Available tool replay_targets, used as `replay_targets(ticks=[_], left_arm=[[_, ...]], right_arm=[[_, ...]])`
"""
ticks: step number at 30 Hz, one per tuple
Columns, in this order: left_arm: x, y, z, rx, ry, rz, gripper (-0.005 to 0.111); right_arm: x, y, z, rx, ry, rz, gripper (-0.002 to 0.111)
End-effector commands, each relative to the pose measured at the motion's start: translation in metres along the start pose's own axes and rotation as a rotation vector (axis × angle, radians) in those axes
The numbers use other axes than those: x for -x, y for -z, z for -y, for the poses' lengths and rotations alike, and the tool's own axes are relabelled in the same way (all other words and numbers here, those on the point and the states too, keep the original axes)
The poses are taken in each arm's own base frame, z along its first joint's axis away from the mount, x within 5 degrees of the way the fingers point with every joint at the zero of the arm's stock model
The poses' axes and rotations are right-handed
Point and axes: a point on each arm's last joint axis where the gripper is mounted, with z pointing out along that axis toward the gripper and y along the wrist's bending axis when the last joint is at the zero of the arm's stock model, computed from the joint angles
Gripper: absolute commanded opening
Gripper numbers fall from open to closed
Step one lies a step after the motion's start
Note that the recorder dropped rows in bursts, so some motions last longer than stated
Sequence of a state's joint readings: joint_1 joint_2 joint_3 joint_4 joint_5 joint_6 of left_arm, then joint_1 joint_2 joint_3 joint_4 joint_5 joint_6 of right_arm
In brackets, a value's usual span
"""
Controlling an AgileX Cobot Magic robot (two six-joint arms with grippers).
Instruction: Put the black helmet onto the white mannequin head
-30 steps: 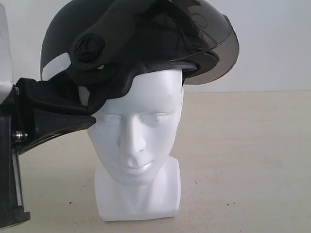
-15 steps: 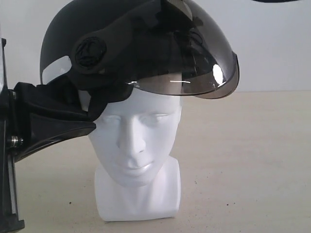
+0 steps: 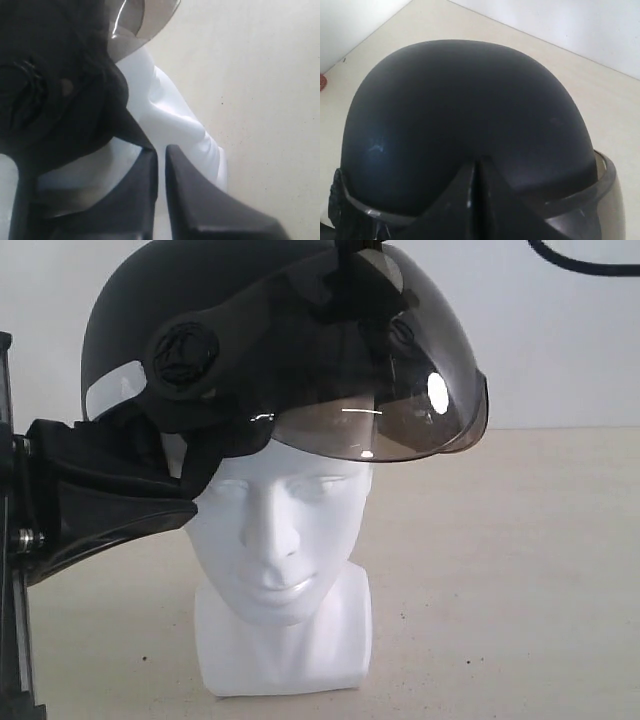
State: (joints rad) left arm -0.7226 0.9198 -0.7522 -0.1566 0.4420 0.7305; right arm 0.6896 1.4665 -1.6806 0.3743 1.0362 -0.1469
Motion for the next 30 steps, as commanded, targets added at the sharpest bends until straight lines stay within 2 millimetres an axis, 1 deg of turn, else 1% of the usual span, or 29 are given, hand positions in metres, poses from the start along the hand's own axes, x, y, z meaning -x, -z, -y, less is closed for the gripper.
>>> replay_targets(ticks=[1, 4, 5, 8, 10, 13, 17, 19, 27, 30], left_arm=[[-0.02, 0.0, 0.028, -0.249, 0.062, -0.181, 0.005], [-0.025, 0.001, 0.037, -0.298, 0.047, -0.211, 0.005], [-0.03, 0.0, 0.043, -0.321, 0.042, -0.224, 0.005], [-0.042, -0.004, 0.057, -0.363, 0.08, -0.273, 0.005], [-0.044, -0.005, 0.061, -0.375, 0.087, -0.282, 0.005], [-0.046, -0.005, 0.059, -0.354, 0.094, -0.297, 0.005], [-0.059, -0.005, 0.067, -0.388, 0.108, -0.374, 0.005], [-0.062, -0.005, 0.069, -0.39, 0.124, -0.386, 0.005], [-0.066, -0.005, 0.072, -0.404, 0.152, -0.419, 0.005], [-0.068, -0.003, 0.073, -0.418, 0.155, -0.441, 0.005]], right_arm=[[-0.04, -0.027, -0.009, 0.054, 0.034, -0.309, 0.0], [-0.05, -0.034, -0.03, 0.093, 0.095, -0.351, 0.0], [-0.054, -0.036, -0.038, 0.105, 0.115, -0.366, 0.0], [-0.058, -0.038, -0.052, 0.106, 0.143, -0.383, 0.0], [-0.059, -0.039, -0.053, 0.084, 0.146, -0.387, 0.0], [-0.059, -0.039, -0.049, 0.046, 0.155, -0.388, 0.0], [-0.059, -0.039, -0.05, 0.049, 0.15, -0.388, 0.0], [-0.059, -0.039, -0.05, 0.057, 0.146, -0.388, 0.0], [-0.059, -0.039, -0.05, 0.059, 0.149, -0.388, 0.0], [-0.063, -0.042, -0.05, 0.061, 0.145, -0.405, 0.0]])
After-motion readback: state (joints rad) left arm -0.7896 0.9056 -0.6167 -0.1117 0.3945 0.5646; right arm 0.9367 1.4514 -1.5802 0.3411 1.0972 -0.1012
